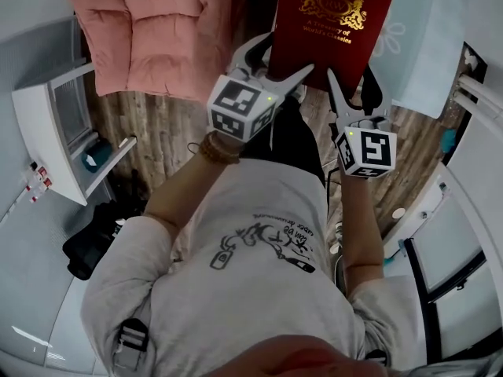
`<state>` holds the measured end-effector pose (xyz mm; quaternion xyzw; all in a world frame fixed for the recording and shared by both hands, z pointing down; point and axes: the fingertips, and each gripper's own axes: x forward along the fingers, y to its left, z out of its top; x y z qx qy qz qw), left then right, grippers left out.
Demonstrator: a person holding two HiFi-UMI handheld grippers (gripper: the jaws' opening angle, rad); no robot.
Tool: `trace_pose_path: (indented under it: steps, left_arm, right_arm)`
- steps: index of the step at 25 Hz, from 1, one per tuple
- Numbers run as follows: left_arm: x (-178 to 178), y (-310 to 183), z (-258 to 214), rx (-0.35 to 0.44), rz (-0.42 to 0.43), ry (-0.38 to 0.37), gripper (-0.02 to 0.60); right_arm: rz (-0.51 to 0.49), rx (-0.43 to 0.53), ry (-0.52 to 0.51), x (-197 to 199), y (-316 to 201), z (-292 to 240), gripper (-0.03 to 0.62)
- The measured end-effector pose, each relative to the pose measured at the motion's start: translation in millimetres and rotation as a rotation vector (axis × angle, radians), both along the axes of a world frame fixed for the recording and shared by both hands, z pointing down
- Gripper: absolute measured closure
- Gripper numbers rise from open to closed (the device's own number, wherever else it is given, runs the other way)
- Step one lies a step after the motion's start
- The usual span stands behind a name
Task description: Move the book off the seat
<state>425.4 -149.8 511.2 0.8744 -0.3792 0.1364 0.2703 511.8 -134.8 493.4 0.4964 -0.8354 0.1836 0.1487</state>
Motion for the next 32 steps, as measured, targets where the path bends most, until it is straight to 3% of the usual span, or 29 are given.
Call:
trace_pose_path:
  steps: [15,32]
  left_arm:
    - [-11.4,-41.8,125.3,-0.085,0.014,-0.025,0.209]
    - [-12.8,-54.0,178.9,-0.128,-0.028,-0.019,0.209]
  right_arm:
    - [0.032,-0.118,-0.031,-10.3,-42.7,127.0,0.316]
    - [0.014,-0.148,-0.076,-9.7,-58.7,182.7,0.315]
